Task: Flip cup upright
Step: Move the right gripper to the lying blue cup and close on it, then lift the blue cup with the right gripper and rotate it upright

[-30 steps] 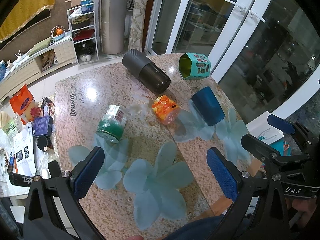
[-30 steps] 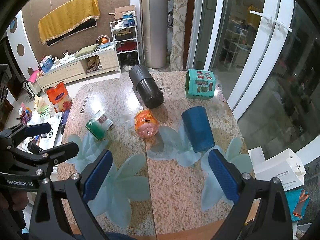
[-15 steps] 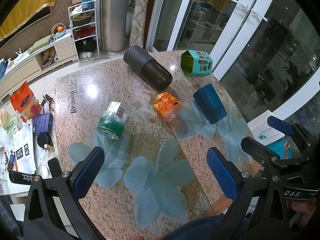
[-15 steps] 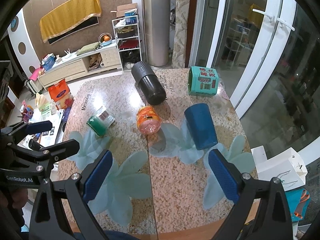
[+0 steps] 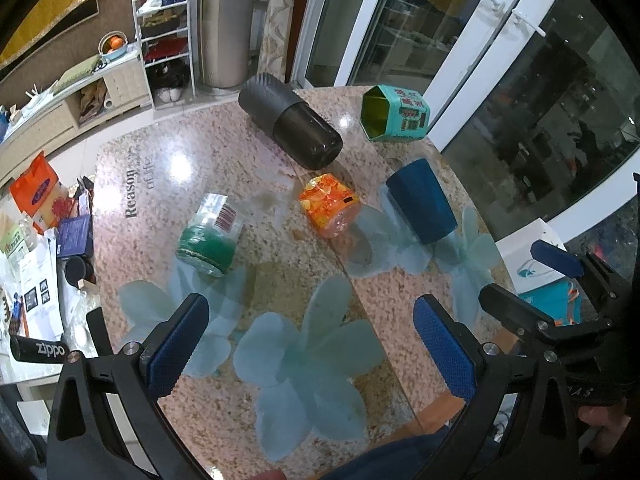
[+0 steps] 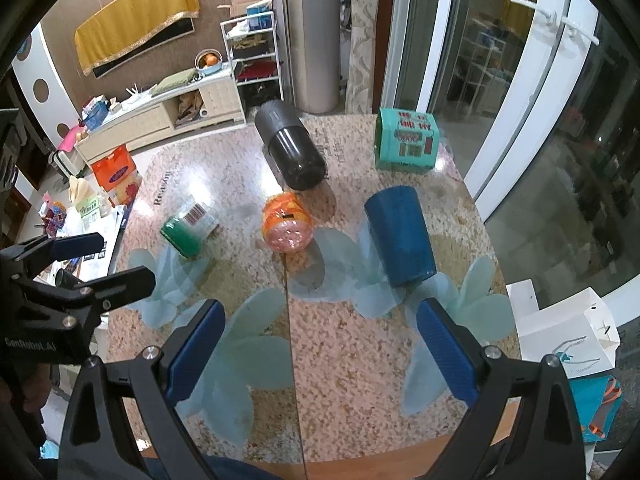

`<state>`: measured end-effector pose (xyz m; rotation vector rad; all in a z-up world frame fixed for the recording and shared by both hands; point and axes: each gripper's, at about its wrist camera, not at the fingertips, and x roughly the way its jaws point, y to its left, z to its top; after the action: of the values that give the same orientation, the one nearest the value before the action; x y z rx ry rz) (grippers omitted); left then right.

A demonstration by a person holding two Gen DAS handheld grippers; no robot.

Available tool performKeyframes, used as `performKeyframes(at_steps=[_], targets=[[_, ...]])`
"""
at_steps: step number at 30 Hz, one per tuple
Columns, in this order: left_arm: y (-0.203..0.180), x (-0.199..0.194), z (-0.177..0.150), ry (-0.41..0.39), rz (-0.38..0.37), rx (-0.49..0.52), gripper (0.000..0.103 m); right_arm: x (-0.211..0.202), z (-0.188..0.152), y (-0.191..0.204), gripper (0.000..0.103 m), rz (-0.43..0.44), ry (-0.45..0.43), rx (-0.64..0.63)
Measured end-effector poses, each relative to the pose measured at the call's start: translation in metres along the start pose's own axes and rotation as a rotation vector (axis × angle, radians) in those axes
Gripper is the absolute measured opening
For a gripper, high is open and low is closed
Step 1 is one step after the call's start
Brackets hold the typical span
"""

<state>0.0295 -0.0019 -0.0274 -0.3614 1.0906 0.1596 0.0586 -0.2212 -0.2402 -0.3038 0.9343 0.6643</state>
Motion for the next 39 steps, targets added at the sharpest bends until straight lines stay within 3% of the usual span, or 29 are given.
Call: performKeyframes(at_steps=[8, 15, 24, 33, 36, 39], targets=[[-0.006, 0.036, 0.014, 0.073, -0.018, -0.06, 0.103, 0.029, 0.019, -0.042, 0.097, 0.002, 0.102, 0.027], [-0.015, 0.063, 0.024, 0.125, 0.004, -0.097, 0.103, 0.078, 0.048, -0.071, 0.097, 0.052, 0.194, -0.017], [-0.019, 0.095, 0.029, 0.156, 0.031, -0.157, 0.103, 0.162, 0.074, -0.083, 0.097, 0.092, 0.35, -0.118], [-0.01, 0.11, 0.02, 0.195, 0.054, -0.229, 0.103, 0.194, 0.071, -0.083, 0.097, 0.091, 0.437, -0.144], [-0.008, 0.112, 0.019, 0.208, 0.057, -0.234, 0.103, 0.196, 0.064, -0.084, 0.079, 0.083, 0.458, -0.137], [-0.007, 0.112, 0.017, 0.209, 0.056, -0.235, 0.103, 0.195, 0.058, -0.088, 0.07, 0.074, 0.46, -0.122]])
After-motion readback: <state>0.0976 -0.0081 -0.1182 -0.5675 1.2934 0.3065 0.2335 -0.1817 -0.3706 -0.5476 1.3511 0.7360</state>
